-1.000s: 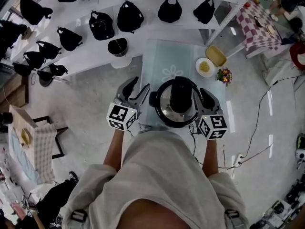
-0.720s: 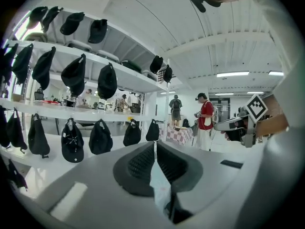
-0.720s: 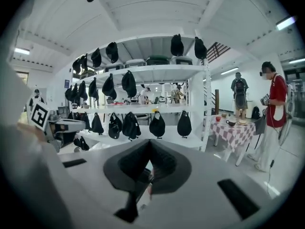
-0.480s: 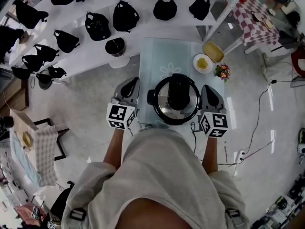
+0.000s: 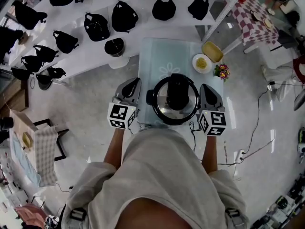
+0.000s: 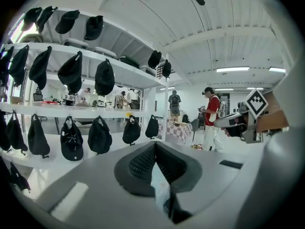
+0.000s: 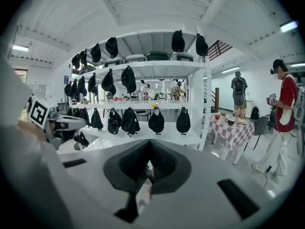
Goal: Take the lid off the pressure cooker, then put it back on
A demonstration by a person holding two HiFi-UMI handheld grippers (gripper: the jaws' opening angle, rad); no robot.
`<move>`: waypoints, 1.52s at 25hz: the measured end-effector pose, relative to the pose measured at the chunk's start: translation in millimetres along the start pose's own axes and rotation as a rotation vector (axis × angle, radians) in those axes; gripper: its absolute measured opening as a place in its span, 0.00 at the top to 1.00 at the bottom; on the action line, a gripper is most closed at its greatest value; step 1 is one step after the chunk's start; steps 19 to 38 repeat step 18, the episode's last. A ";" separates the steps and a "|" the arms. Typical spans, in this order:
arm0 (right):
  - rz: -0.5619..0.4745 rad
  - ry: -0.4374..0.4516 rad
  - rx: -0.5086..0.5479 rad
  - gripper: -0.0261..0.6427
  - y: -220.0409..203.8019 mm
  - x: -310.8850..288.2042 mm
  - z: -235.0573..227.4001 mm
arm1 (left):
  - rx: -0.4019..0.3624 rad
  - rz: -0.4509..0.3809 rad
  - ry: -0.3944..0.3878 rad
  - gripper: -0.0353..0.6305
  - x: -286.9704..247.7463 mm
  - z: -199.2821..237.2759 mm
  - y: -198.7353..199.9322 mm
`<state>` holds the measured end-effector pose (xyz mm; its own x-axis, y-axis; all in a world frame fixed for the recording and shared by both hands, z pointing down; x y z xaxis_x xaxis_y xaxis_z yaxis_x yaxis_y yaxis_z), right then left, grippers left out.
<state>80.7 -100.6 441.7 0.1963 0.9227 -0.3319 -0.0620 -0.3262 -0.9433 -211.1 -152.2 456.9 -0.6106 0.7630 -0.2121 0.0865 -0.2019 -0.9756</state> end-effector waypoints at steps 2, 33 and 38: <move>0.001 0.001 -0.001 0.96 -0.7 -0.2 -0.6 | 0.002 0.005 0.000 0.94 -0.4 -0.8 -2.3; 0.014 0.003 0.006 0.96 -6.3 -2.0 4.2 | 0.004 0.008 -0.011 0.94 -3.7 -0.5 -4.5; 0.014 0.003 0.006 0.96 -6.3 -2.0 4.2 | 0.004 0.008 -0.011 0.94 -3.7 -0.5 -4.5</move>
Point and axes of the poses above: the fingertips, and each gripper's own axes: x backward along the fingers, z to its left, y out of its top, the point moved 5 cm from there along x, backward along the fingers, and after that the axes turned 1 degree about -z, right-handed, at the moved point
